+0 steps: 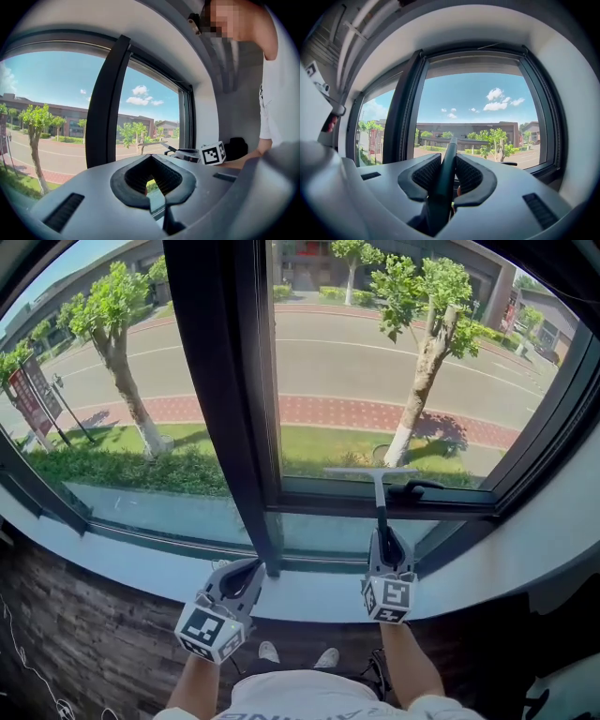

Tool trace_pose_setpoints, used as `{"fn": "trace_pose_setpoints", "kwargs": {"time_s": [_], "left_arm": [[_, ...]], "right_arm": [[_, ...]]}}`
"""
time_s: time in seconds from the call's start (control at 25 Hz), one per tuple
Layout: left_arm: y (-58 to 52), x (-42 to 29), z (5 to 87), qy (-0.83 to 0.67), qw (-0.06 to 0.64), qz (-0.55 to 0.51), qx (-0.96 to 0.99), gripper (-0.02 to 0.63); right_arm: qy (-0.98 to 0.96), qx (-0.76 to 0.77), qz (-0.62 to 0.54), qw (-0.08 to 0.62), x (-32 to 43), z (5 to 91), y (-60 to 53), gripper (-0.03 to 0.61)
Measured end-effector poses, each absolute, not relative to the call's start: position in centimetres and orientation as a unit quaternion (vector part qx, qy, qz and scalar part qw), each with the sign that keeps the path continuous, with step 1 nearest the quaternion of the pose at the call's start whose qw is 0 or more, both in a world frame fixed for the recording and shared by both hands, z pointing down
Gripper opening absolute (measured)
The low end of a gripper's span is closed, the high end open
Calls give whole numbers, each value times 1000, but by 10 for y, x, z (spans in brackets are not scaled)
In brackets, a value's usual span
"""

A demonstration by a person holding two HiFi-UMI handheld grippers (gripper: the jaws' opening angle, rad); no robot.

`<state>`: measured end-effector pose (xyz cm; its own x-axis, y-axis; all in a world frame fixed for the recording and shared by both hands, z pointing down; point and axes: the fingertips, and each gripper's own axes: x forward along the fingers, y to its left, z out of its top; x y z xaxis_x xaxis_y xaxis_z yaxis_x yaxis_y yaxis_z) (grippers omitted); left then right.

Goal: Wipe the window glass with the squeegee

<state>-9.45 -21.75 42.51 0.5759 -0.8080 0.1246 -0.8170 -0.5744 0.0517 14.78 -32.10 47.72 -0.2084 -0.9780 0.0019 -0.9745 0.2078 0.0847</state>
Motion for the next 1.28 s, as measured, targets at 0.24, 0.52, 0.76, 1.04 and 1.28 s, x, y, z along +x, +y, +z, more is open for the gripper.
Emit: {"fn": "trace_pose_setpoints", "kwargs": {"time_s": [0.24,0.52,0.76,1.04,1.28], "left_arm": [[-219,-91,427,-495,50,42,866,17],[-221,-117,430,-486,44,43,872,17],[-219,-186,422,-449,26,47,892,17],[-220,-260,421,-423,24,58,904,17],[-215,-249,418,-384,25,53,921,17]], "right_arm": [[-797,603,-42,-13,162,450,-267,100],[-788,613,-39,-38,154,427,-252,100],[-755,653,-37,-52,98,402,-245,100],[-712,688,-84,-117,55,313,-269,100],[-690,673,-189,-187,41,140,-328,100]]}}
